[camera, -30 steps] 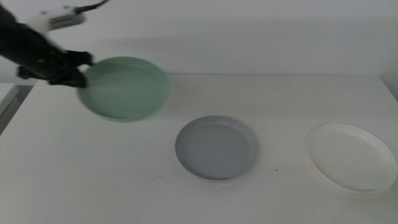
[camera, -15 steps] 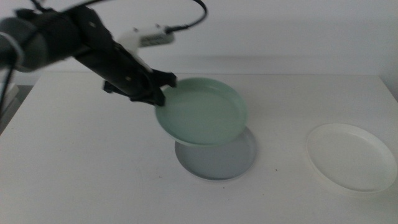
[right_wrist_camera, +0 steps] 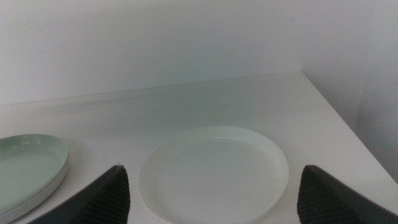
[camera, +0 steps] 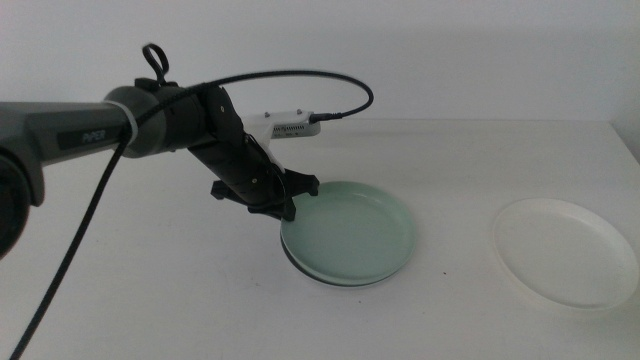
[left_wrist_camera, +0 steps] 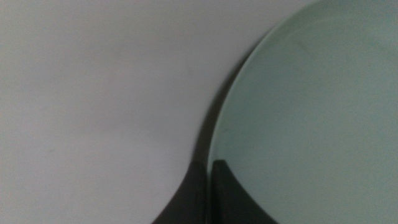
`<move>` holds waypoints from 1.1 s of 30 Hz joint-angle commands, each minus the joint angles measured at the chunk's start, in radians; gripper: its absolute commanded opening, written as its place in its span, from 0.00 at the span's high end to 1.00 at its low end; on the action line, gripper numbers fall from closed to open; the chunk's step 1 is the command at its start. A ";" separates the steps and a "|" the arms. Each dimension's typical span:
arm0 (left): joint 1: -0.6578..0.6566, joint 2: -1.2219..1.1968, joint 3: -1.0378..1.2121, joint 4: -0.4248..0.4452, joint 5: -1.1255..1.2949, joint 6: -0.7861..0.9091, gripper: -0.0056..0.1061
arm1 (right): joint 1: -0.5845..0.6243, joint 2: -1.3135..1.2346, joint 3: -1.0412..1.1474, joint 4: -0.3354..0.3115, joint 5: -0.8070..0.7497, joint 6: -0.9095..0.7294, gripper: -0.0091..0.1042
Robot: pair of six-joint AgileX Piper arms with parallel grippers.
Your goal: Stack the three bowls on top of each other.
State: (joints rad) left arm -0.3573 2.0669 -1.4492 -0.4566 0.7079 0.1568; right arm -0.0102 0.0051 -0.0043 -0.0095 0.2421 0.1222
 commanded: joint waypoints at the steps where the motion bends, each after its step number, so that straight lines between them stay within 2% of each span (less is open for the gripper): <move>1: -0.004 0.014 0.002 -0.007 -0.004 -0.009 0.97 | -0.009 -0.005 0.004 -0.004 -0.006 -0.006 0.10; 9: -0.004 0.019 0.000 -0.008 0.008 0.000 0.97 | -0.009 -0.005 0.004 -0.004 -0.006 -0.006 0.10; 13: -0.002 0.017 -0.006 0.004 0.019 0.000 0.89 | -0.009 -0.005 0.004 -0.004 -0.006 -0.006 0.10; 16: -0.002 0.004 -0.012 0.004 0.020 0.000 0.76 | -0.009 -0.005 0.004 -0.004 -0.006 -0.006 0.10; 26: -0.002 -0.057 -0.049 0.012 0.036 0.002 0.11 | -0.009 -0.005 0.004 -0.004 -0.006 -0.006 0.10; 33: -0.002 -0.125 -0.093 0.028 0.127 0.004 0.11 | -0.009 -0.005 0.004 -0.004 -0.006 -0.006 0.10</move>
State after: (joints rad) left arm -0.3589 1.9878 -1.5226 -0.4337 0.8145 0.1574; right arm -0.0102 0.0051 -0.0043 -0.0095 0.2421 0.1222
